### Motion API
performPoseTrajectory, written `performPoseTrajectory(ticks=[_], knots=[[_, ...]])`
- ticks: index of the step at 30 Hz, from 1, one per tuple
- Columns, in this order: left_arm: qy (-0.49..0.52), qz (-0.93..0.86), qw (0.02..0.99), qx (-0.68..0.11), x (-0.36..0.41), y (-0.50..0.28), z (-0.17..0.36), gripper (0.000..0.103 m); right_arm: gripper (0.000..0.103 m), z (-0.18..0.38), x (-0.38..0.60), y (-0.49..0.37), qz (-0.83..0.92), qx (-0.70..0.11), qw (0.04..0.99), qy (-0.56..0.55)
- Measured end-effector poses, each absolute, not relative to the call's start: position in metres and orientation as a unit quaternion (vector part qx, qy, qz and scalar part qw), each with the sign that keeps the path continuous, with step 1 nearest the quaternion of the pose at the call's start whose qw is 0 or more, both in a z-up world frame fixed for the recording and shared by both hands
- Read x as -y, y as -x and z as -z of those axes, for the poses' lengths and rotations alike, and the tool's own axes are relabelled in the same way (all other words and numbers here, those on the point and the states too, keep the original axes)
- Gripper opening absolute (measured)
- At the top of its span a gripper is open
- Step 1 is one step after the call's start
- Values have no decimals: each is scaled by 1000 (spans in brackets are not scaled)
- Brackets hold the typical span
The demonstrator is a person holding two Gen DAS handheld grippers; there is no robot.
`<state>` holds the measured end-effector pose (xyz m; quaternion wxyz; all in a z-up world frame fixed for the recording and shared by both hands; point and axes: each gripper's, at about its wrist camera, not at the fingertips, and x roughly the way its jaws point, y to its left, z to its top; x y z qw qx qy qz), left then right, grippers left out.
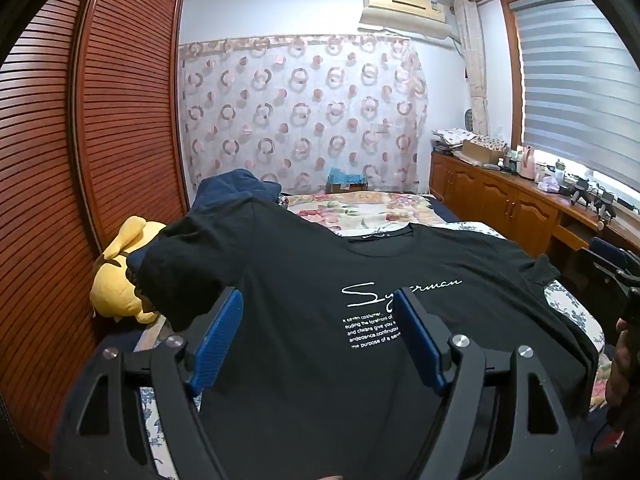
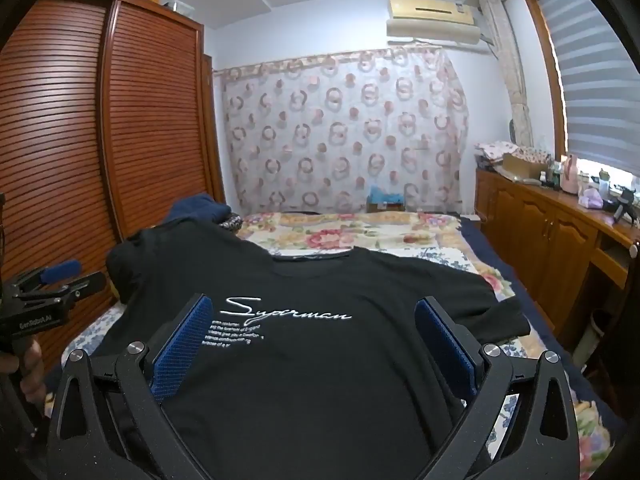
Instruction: Fold small clothes
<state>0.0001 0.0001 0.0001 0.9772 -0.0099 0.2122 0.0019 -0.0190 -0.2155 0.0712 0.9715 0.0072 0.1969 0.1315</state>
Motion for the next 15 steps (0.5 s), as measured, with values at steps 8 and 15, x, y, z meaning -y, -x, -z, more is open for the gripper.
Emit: performPoseTrajectory(ticks=[8, 15], knots=[[6, -6, 977, -212, -2, -5, 2, 78, 103, -69, 212, 19, -134, -199, 971, -8], [1, -5, 979, -205, 3, 1, -3, 78, 103, -68, 209, 20, -134, -198, 971, -8]])
